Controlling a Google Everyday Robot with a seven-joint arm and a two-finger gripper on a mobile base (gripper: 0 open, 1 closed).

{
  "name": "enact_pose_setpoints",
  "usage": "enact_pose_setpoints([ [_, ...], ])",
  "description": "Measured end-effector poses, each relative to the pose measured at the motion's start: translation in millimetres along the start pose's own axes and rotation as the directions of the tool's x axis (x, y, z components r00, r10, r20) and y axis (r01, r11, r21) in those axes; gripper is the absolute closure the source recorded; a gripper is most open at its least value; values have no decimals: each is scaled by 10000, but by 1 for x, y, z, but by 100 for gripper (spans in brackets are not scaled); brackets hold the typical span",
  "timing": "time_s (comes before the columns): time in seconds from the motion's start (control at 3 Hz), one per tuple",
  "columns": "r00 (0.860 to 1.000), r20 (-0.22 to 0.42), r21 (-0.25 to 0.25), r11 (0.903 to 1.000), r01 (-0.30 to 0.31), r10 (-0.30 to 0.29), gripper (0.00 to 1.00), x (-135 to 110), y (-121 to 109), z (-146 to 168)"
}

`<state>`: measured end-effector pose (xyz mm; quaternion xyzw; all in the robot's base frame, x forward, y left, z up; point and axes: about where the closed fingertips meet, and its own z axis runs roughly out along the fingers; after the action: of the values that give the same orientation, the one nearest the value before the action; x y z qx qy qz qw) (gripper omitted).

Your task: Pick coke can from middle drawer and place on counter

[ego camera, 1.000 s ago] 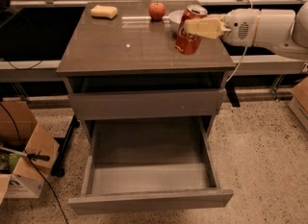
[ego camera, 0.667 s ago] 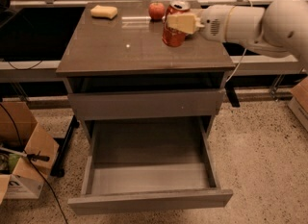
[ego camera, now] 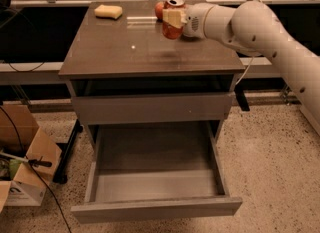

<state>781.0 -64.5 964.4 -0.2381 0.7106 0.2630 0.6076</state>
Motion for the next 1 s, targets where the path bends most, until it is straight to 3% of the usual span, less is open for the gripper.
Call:
enact_pose_setpoints([
  [0.33,9992,-299,748,9968,297,-275,73,11,-24,34],
  [0.67,9944,-1017,1175,9923,393,-274,50,33,-41,60],
  [1.0,9931,-1141,1324,9903,427,-275,26,37,-49,58],
])
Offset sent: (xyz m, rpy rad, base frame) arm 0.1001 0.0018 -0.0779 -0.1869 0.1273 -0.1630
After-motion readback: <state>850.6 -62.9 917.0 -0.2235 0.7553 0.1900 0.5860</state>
